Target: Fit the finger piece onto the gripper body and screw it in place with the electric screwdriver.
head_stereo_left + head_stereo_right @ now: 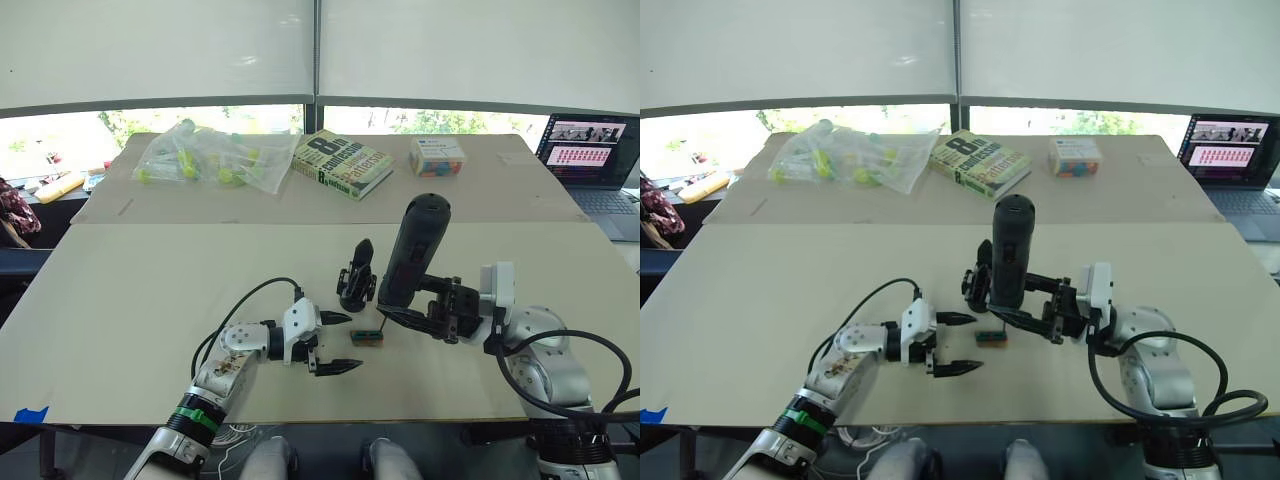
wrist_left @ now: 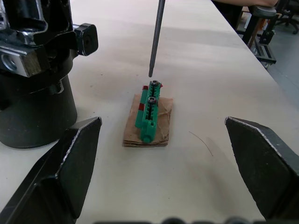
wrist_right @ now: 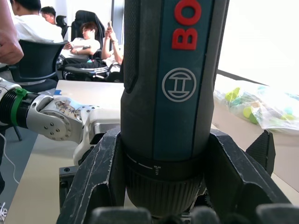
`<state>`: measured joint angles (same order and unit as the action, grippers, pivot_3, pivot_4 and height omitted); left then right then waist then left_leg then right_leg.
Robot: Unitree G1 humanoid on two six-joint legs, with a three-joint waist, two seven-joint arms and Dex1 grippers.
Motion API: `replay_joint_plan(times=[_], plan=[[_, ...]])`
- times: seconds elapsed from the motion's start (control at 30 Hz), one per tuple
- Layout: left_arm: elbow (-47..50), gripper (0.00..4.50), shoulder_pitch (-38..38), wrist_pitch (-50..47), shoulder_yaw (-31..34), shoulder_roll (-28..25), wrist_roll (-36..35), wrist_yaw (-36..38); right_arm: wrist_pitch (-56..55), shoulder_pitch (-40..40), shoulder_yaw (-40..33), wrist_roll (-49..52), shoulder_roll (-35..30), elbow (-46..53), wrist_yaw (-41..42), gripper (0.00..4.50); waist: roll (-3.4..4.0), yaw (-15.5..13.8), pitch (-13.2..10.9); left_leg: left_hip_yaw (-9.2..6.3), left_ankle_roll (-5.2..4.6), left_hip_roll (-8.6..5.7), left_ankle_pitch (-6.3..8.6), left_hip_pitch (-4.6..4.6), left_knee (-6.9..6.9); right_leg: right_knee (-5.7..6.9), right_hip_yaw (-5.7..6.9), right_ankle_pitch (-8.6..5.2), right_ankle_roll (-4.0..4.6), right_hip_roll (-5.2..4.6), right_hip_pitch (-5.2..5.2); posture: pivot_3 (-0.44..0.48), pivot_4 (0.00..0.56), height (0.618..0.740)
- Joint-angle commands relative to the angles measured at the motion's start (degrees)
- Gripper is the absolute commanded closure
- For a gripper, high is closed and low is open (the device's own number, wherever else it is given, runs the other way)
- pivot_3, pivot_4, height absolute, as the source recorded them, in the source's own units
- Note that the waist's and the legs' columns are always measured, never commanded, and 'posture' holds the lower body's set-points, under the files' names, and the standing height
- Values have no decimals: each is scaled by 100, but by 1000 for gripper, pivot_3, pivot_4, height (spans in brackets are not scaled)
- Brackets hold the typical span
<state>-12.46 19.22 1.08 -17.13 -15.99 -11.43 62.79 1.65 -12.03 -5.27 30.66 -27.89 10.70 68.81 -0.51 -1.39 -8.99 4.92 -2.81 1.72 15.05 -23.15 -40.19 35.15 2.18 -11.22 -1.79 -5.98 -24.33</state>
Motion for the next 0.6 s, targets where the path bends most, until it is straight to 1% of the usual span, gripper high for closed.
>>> replay_joint_plan(times=[0.03,0.6], plan=[[-24,0,32,-16,-57,85,-17,13,-101,-8,-141,270,-71,233,38,2559,0,-3,0,0,0,0,0,0,0,0,0,0,0,0,0,0,150,740],[18,0,28,-106,-7,100,-39,-5,-96,-17,-38,210,-54,182,1,2559,0,-7,0,0,-1,0,0,-1,0,-2,1,0,0,-2,0,0,150,740]])
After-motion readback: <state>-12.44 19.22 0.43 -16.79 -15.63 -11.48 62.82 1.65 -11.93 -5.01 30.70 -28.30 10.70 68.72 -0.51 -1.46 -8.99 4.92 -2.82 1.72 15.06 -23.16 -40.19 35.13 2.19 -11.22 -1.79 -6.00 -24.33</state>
